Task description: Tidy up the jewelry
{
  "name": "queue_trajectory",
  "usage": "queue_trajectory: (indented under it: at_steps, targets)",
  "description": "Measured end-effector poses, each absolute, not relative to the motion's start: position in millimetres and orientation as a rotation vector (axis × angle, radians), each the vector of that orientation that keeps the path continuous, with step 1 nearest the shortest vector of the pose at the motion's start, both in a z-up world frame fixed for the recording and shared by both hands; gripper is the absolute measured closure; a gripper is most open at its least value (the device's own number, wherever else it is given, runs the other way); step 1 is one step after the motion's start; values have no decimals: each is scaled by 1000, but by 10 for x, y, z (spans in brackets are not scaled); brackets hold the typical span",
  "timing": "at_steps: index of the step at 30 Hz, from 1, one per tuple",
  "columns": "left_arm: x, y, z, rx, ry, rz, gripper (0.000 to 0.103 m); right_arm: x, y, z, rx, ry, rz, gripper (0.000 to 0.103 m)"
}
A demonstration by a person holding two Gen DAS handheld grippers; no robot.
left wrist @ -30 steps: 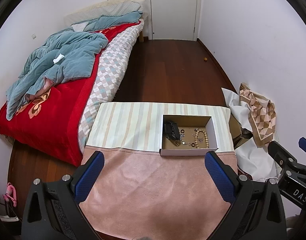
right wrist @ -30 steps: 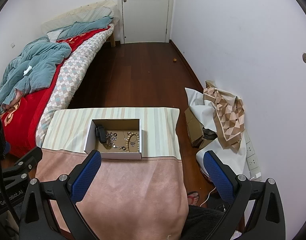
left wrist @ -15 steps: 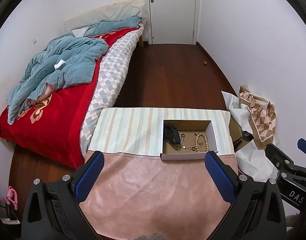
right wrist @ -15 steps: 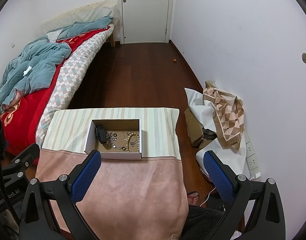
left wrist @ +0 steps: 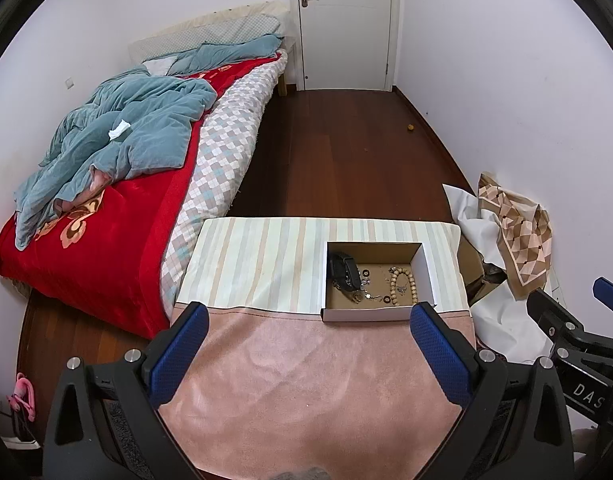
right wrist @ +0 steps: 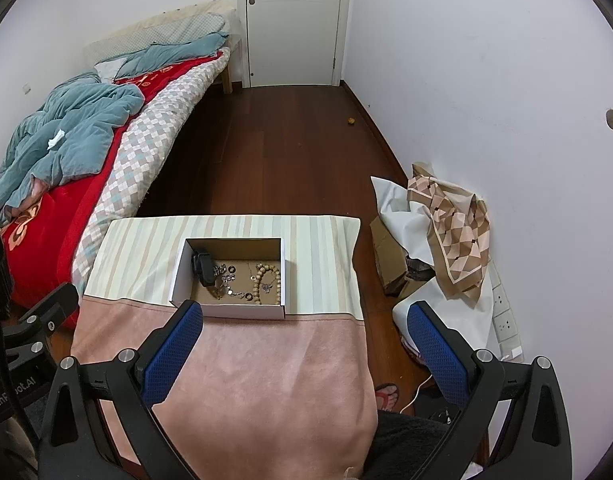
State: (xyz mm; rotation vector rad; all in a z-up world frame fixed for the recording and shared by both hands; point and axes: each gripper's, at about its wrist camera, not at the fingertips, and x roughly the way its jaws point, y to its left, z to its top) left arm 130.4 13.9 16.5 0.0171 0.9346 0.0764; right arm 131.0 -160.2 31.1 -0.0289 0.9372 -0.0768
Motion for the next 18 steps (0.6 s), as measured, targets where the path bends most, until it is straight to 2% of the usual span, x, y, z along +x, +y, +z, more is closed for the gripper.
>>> queue_trajectory:
  at_steps: [18]
  targets:
    - [1285,136,215,-1,928,73,0,1327,-1601,321,-37,939,-73,0]
